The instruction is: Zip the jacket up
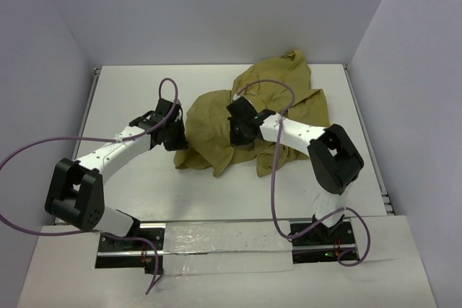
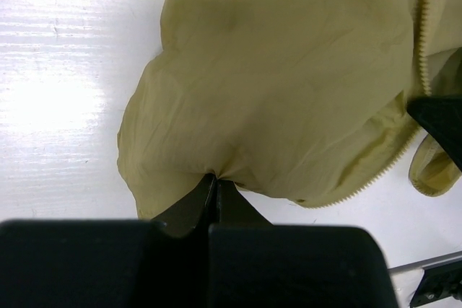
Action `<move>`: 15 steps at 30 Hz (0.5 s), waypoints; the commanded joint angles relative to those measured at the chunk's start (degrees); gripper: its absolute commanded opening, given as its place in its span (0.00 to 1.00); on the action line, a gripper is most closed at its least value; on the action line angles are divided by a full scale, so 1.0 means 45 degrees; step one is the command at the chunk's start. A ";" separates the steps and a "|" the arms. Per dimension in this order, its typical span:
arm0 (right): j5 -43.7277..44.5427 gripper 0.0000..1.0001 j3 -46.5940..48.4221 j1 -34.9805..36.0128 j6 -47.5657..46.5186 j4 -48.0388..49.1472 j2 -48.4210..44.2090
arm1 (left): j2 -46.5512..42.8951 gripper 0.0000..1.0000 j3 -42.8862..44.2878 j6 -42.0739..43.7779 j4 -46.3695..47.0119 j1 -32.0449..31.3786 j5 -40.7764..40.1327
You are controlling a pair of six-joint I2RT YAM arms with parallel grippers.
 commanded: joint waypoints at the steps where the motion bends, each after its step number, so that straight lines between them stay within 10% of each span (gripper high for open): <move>1: -0.2004 0.00 -0.1028 -0.0739 0.0200 0.2535 -0.1860 | 0.0466 0.04 0.0407 0.0098 0.0340 0.0322 -0.0833; 3: -0.2620 0.00 -0.0992 -0.1002 0.0227 0.3130 -0.1914 | 0.0774 0.12 0.0745 0.0233 0.0420 0.0463 -0.0755; 7: -0.3452 0.00 0.0522 -0.1492 -0.0320 0.3119 -0.0728 | 0.0970 0.85 0.1800 0.0743 0.0745 0.0464 -0.0080; 15: -0.4825 0.02 0.2695 -0.2618 -0.0588 0.3216 0.1600 | 0.0307 0.99 0.2221 0.0453 0.0773 0.0438 0.0046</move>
